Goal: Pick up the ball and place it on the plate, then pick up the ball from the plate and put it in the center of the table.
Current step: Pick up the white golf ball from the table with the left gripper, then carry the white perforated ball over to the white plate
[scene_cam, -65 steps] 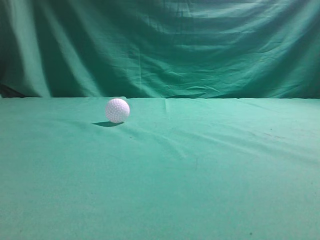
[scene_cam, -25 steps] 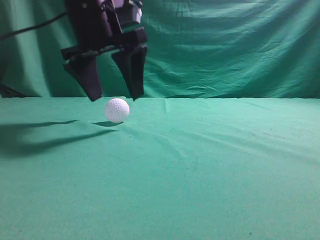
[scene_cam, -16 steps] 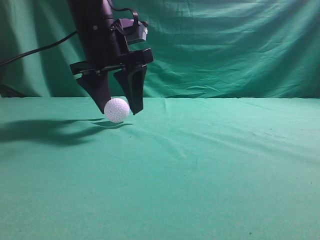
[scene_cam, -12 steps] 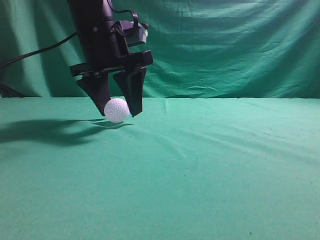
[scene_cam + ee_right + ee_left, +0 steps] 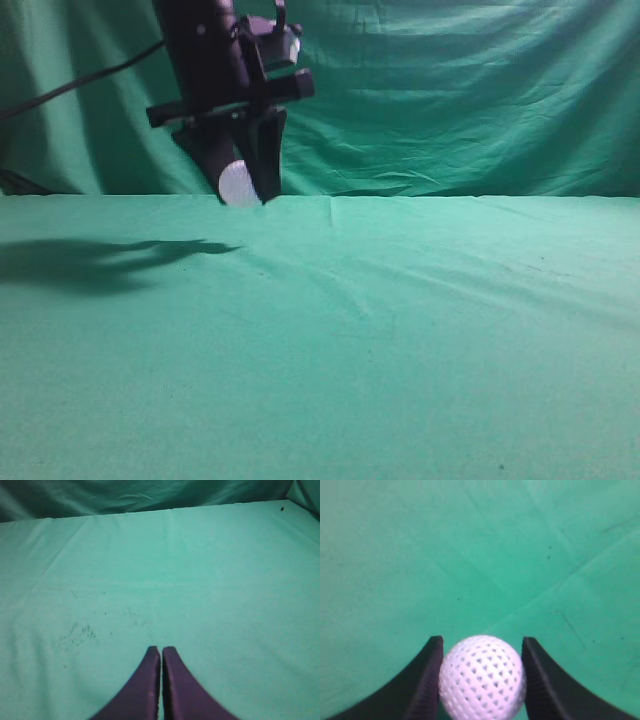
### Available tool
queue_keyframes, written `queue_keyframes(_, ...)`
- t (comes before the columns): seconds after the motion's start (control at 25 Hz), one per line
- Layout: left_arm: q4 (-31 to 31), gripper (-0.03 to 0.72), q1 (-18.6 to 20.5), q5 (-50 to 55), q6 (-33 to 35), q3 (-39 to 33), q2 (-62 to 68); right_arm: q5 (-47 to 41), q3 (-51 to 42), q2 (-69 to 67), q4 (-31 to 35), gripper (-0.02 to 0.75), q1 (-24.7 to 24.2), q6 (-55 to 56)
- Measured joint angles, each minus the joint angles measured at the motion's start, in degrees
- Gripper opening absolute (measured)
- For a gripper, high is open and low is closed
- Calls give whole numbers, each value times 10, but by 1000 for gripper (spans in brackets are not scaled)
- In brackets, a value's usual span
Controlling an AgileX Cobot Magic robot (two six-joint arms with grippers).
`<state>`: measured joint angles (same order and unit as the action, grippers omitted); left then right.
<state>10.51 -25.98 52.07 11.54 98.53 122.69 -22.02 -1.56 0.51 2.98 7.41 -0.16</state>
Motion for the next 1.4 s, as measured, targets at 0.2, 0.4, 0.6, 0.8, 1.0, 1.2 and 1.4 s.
queue_keyframes(0.2, -5, 311, 0, 88, -14, 77, 0, 0, 0, 0, 0, 0, 0, 0)
queue_keyframes(0.4, -11, 311, 0, 158, -35, 95, -40, 0, 0, 0, 0, 0, 0, 0)
queue_keyframes(0.6, -65, 311, 0, 175, -67, 87, -101, 0, 0, 0, 0, 0, 0, 0)
queue_keyframes(0.8, -121, 311, 0, 163, -94, -7, -182, 0, 0, 0, 0, 0, 0, 0)
queue_keyframes(1.0, -133, 311, 24, 93, -115, -166, -261, 0, 0, 0, 0, 0, 0, 0)
queue_keyframes(1.2, -134, 311, 127, 50, -137, -257, -308, 0, 0, 0, 0, 0, 0, 0)
queue_keyframes(1.4, -132, 311, 245, 35, -144, -264, -310, 0, 0, 0, 0, 0, 0, 0)
